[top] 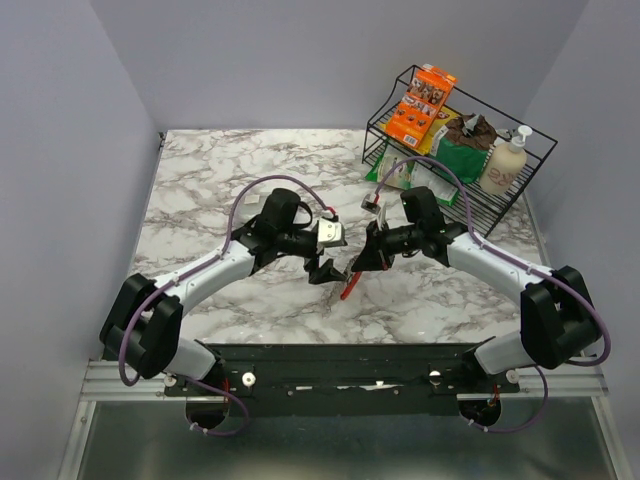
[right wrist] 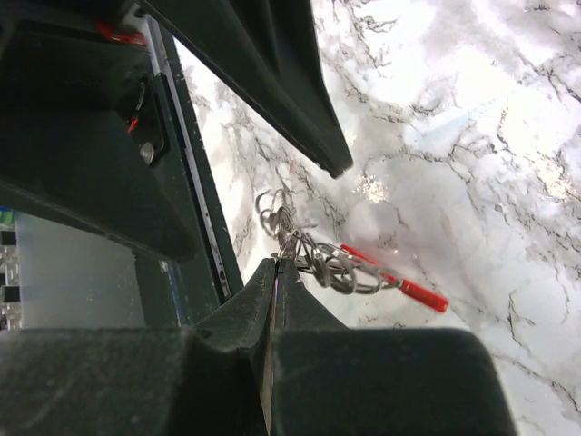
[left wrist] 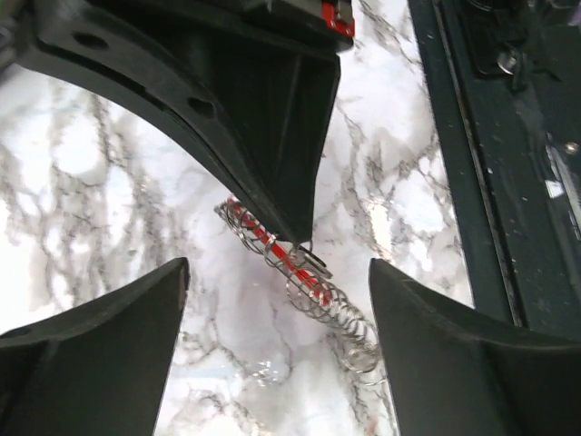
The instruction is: Put the keys on the keyring
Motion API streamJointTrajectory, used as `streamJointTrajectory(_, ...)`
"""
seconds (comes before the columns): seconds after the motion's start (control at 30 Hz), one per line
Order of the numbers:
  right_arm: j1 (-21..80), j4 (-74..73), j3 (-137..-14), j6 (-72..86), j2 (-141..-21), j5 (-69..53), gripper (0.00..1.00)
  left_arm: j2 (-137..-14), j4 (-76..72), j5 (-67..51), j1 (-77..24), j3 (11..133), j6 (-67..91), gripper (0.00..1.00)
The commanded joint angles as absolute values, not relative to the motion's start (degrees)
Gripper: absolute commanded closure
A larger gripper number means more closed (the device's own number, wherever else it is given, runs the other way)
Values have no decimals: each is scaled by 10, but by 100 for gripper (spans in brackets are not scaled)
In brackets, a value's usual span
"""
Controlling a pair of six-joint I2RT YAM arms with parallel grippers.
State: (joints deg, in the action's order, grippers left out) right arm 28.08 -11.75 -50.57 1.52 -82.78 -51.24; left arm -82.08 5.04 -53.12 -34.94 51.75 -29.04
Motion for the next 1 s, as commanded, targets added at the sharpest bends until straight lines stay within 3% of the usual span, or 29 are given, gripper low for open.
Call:
streamJointTrajectory(0.0,284,-117,-514,18,-835,-495,93,-780,-54,-480,-345,497,-215,1)
streamJointTrajectory(0.33,284,-104,-526,36,-874,-490,94,-706,-107,-375,-342,469,-171,1)
streamJointTrajectory(0.97,284,-45,-586,94,-997,-463,93,-656,-120,-345,-341,461,-131,1)
